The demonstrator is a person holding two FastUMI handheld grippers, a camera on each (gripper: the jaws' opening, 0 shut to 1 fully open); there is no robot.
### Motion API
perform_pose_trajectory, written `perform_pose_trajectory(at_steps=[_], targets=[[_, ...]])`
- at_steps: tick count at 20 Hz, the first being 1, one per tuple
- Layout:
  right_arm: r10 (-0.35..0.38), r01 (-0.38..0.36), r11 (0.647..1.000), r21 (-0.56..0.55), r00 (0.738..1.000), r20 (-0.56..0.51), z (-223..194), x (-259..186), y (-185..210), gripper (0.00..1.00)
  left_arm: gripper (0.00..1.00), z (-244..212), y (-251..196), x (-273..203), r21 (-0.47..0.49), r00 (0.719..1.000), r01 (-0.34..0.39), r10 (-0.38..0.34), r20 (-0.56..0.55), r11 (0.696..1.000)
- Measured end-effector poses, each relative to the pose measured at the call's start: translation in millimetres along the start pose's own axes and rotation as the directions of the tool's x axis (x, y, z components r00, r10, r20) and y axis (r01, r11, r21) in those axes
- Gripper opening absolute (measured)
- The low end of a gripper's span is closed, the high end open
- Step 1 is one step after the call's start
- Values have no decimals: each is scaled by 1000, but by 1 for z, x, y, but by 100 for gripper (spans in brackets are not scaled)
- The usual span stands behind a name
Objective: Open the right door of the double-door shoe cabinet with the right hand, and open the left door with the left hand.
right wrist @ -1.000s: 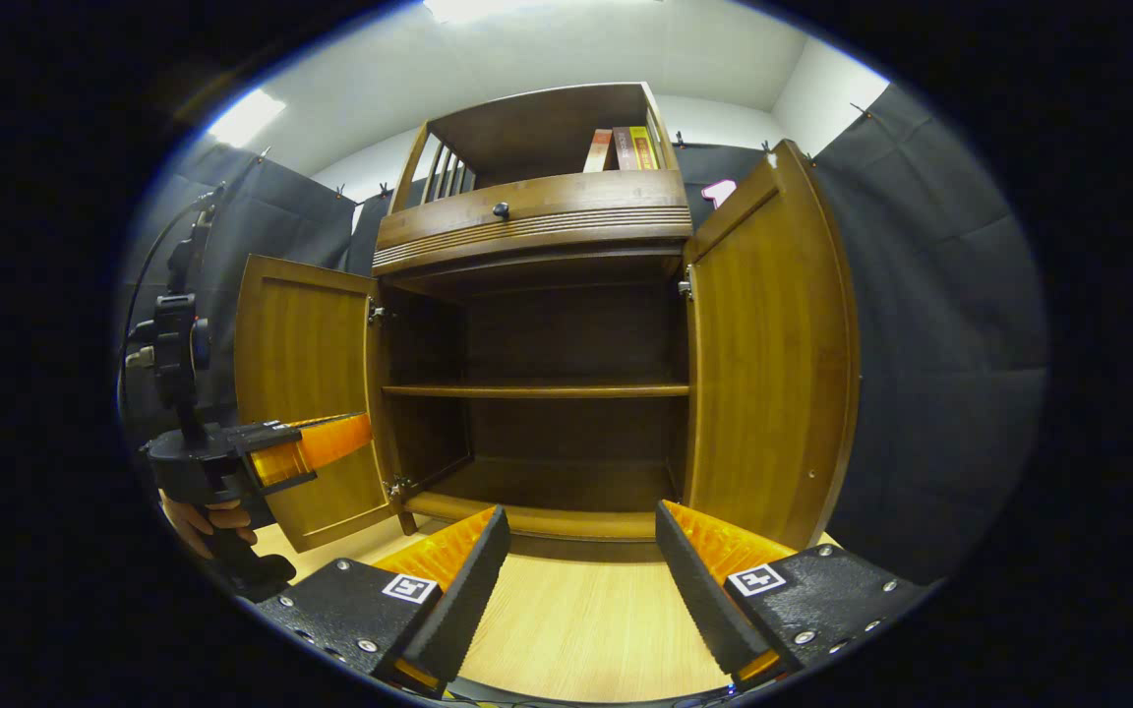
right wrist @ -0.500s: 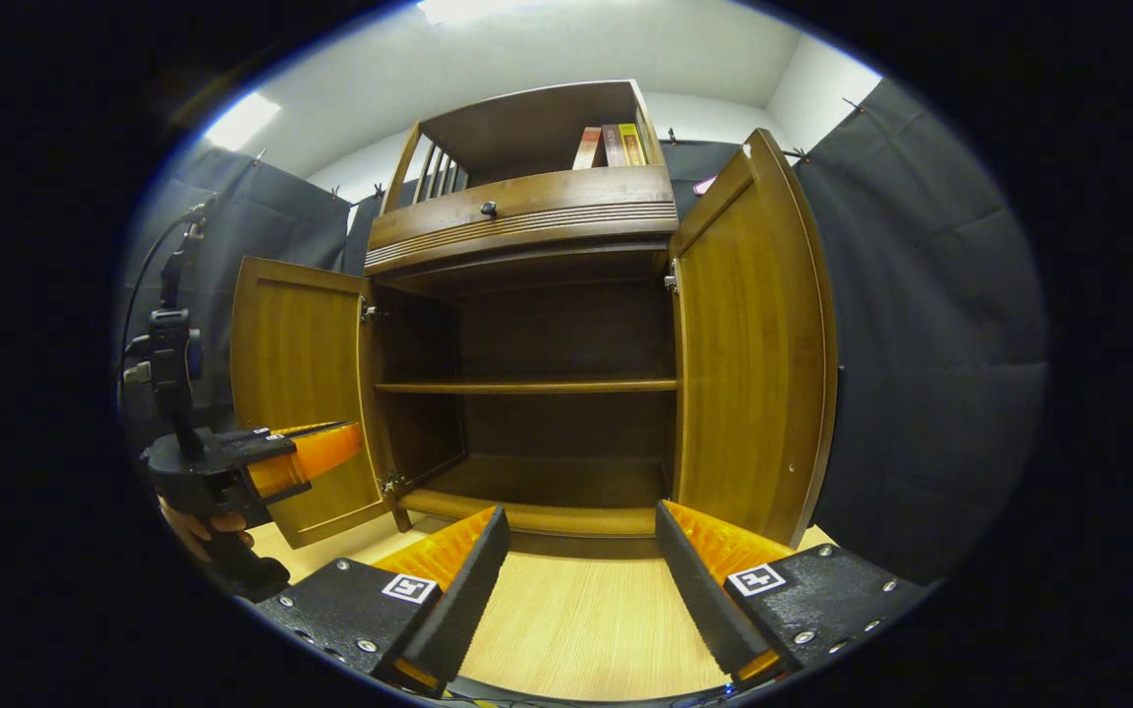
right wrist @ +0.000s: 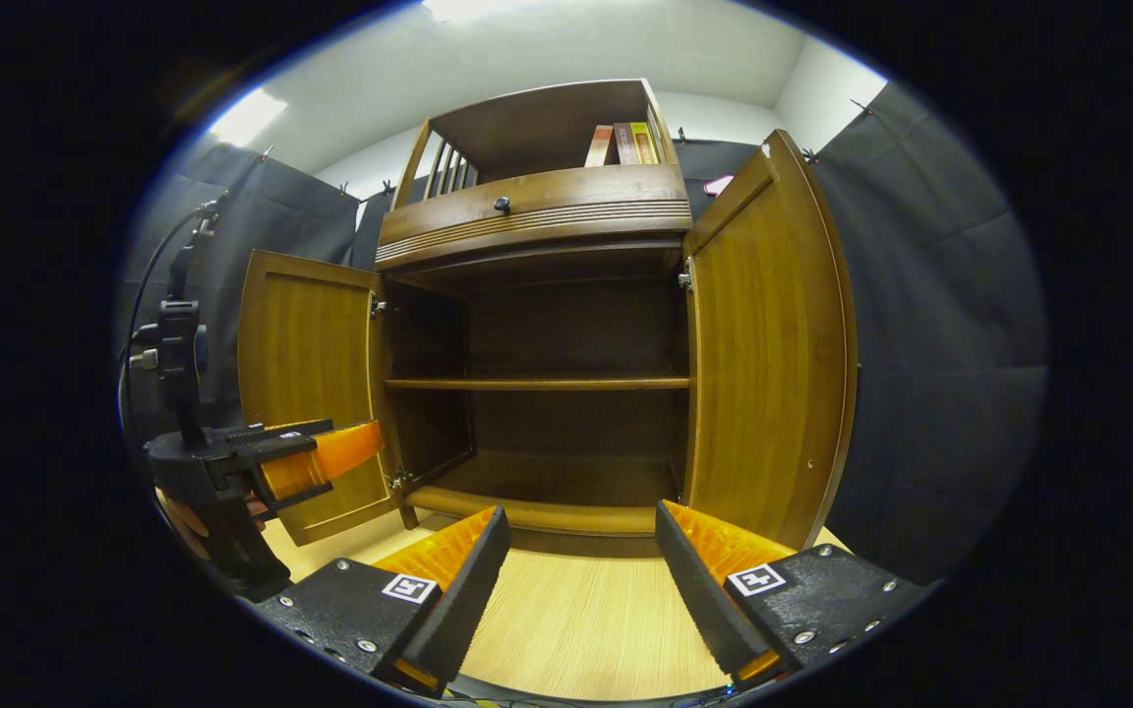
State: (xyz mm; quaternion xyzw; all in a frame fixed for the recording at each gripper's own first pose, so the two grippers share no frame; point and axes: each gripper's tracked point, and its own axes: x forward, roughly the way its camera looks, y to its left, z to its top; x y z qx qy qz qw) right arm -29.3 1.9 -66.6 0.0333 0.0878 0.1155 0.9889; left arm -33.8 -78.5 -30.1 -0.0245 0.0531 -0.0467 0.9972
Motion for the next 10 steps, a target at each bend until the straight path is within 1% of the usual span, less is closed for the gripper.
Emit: perform_pose_trajectory(at_steps=[2,4,10], targets=[[0,0,1000,4,1000,-3,-1,1,1,92,97,-2,4,2,-2,1000,-10,10,-5,1000],[1,-1,1000,4,1000,-7,-2,2,1,92,95,-4,8,1,-2,1000,-21,21,-7,1000],[2,-2,1000,-2,1000,-17,-4,3,3,92,95,-8,12,1,15,999,-36,36,-13,999]])
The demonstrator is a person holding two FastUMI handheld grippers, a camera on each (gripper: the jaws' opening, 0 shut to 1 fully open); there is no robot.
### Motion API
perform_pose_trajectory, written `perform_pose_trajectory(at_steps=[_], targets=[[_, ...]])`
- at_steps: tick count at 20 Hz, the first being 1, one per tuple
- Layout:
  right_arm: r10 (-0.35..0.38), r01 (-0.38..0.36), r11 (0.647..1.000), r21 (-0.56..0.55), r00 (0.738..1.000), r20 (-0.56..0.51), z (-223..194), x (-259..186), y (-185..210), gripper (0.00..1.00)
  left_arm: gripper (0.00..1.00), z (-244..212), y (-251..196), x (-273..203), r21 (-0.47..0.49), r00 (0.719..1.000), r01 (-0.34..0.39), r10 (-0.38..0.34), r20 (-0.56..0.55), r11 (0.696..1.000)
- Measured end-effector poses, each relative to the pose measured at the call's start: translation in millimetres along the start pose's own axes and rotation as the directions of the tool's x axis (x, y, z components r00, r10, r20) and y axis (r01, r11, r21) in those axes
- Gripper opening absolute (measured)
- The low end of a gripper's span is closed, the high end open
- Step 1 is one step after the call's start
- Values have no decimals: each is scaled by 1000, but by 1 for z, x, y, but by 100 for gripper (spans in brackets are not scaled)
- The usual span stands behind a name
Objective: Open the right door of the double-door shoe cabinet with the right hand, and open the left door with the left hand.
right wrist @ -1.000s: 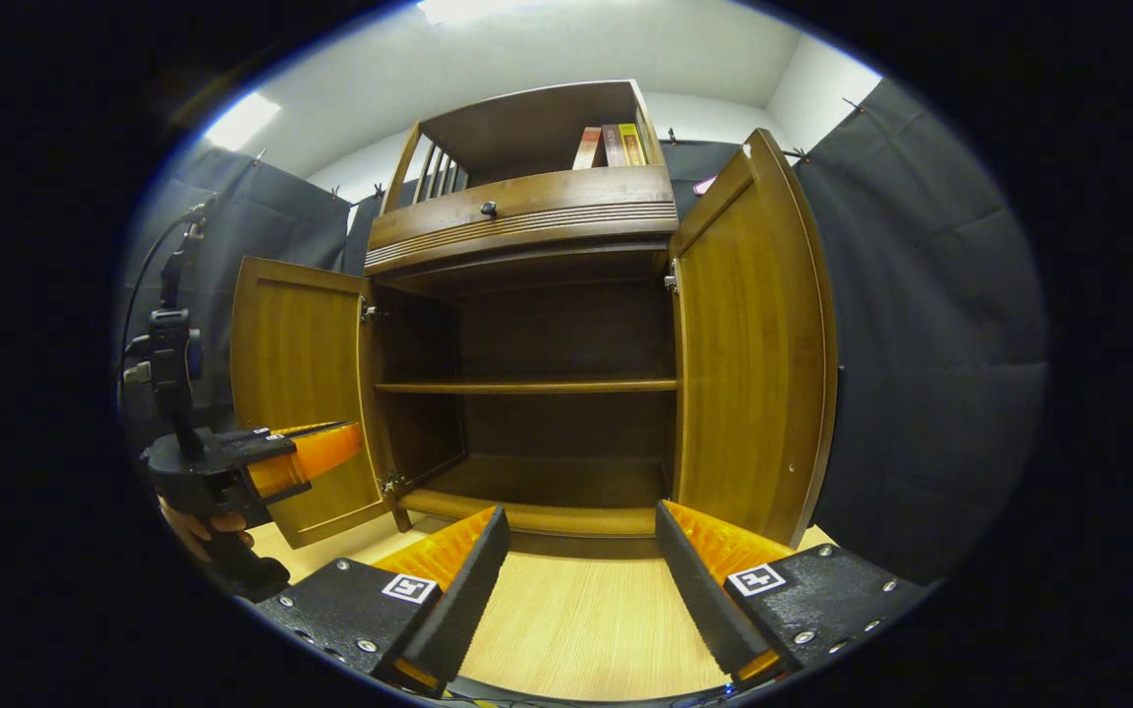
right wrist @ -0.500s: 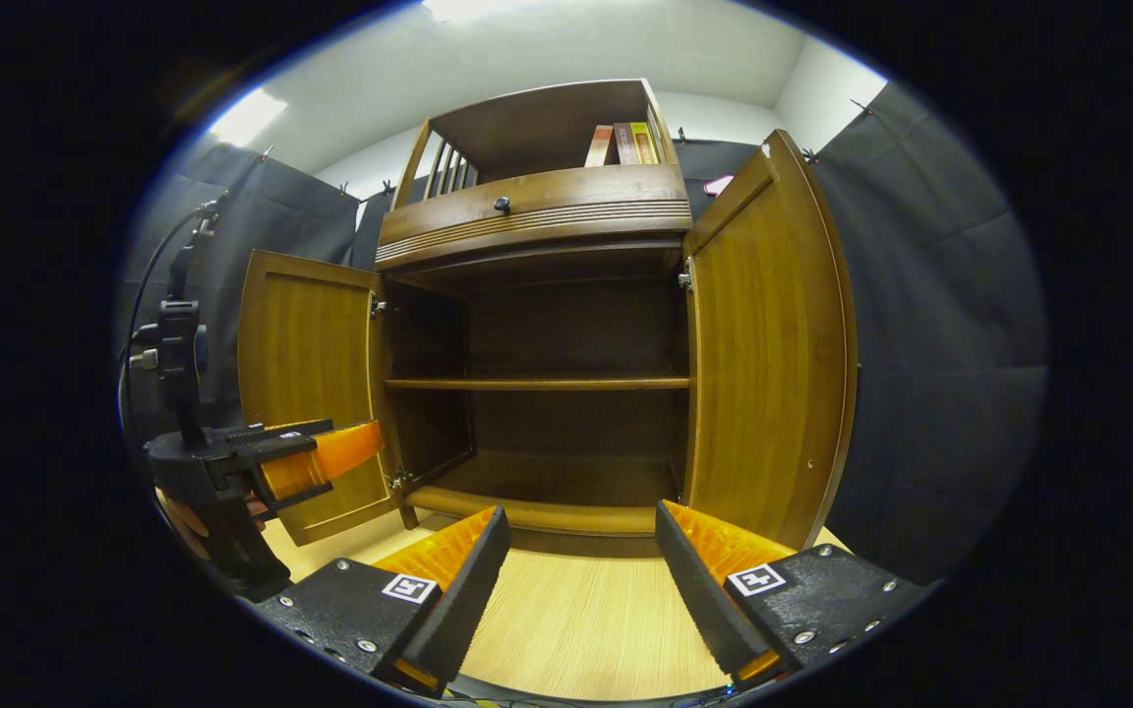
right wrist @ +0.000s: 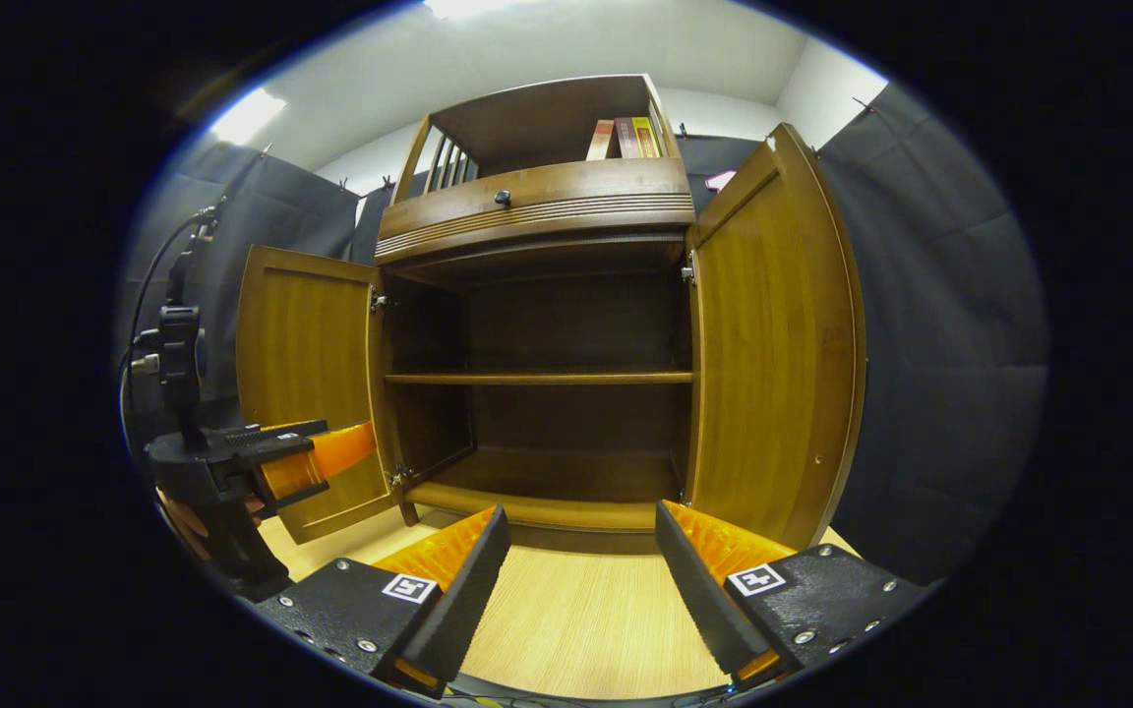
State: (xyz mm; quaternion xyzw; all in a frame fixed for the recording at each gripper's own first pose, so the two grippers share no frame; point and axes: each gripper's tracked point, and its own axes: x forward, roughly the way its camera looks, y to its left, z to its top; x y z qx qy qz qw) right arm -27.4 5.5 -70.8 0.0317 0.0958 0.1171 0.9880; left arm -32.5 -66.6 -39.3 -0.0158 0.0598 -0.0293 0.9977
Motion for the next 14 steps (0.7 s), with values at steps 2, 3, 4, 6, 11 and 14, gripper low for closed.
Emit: perform_pose_trajectory(at_steps=[2,3,4,6,11,14], targets=[[0,0,1000,3,1000,0,1,2,1,92,95,-1,0,0,0,1000,3,-3,-1,1000],[1,-1,1000,4,1000,3,1,2,1,92,95,-1,1,-1,4,1000,2,-2,-2,1000],[2,-2,1000,4,1000,4,1,2,2,92,95,-1,2,-1,6,1000,-1,1,-2,1000],[2,-2,1000,1,1000,3,2,2,2,92,95,-1,4,0,5,1000,-5,5,-3,1000],[3,-3,1000,2,1000,-4,-1,2,3,92,95,-2,7,0,11,1000,-14,14,-8,1000],[1,-1,1000,6,1000,0,0,3,2,92,95,-2,6,0,12,1000,-13,13,-8,1000]])
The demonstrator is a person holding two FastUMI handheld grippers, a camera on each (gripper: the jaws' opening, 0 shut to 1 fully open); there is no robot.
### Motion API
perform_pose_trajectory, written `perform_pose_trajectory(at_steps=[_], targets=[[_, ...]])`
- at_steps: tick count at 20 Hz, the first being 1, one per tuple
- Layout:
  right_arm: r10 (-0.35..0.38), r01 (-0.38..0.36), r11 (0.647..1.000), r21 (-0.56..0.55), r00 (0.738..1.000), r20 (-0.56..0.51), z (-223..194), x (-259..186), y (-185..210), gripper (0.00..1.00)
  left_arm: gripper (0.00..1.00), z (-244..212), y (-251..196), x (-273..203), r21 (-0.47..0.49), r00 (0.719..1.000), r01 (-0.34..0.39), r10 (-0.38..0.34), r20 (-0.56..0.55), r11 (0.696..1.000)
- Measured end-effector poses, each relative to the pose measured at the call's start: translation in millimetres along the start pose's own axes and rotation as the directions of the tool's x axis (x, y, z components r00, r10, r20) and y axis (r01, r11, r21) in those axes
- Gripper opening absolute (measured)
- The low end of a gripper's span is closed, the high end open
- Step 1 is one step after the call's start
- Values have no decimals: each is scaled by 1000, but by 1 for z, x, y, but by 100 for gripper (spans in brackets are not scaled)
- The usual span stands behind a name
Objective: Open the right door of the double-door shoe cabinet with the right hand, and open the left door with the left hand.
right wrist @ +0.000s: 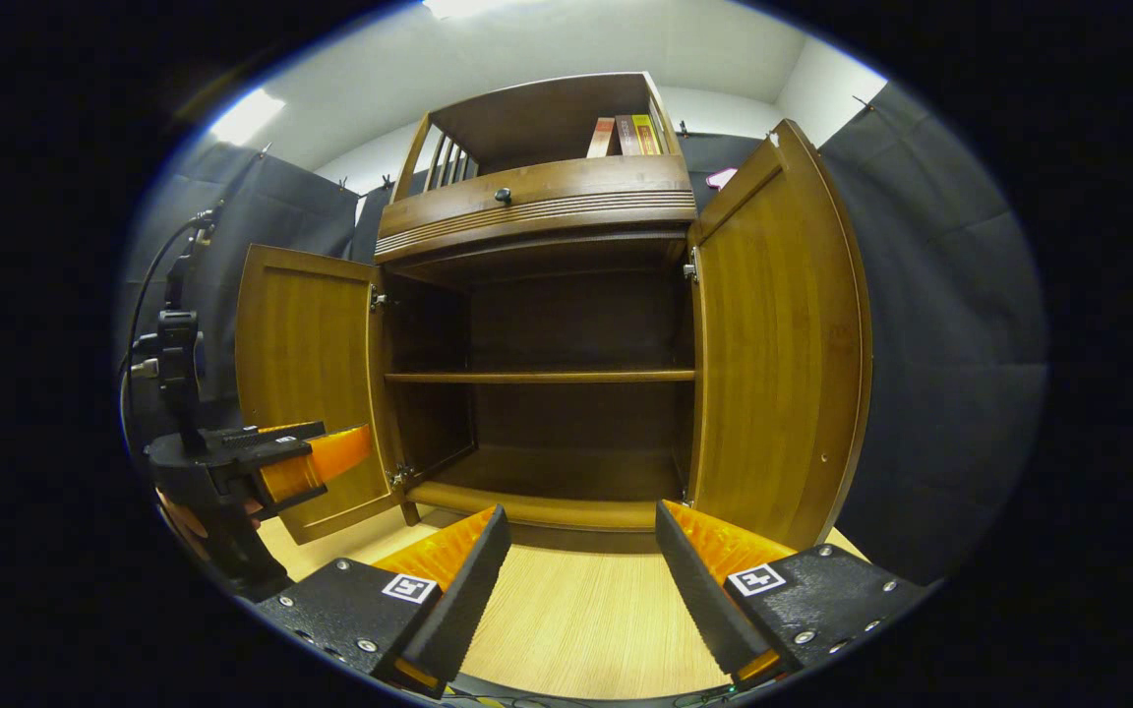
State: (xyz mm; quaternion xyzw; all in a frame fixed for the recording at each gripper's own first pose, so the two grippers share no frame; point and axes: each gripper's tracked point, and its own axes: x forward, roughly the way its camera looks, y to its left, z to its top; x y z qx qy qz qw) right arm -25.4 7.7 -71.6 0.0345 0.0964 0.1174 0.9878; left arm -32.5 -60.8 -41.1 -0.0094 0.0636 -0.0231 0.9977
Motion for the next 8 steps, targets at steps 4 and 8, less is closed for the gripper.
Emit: perform_pose_trajectory(at_steps=[4,8], targets=[[-5,5,1000,0,1000,1,0,0,-3,92,95,4,-1,1,5,1000,0,0,8,1000],[-9,9,1000,4,1000,7,1,0,-4,80,95,5,0,0,13,1000,-2,1,14,1000]])
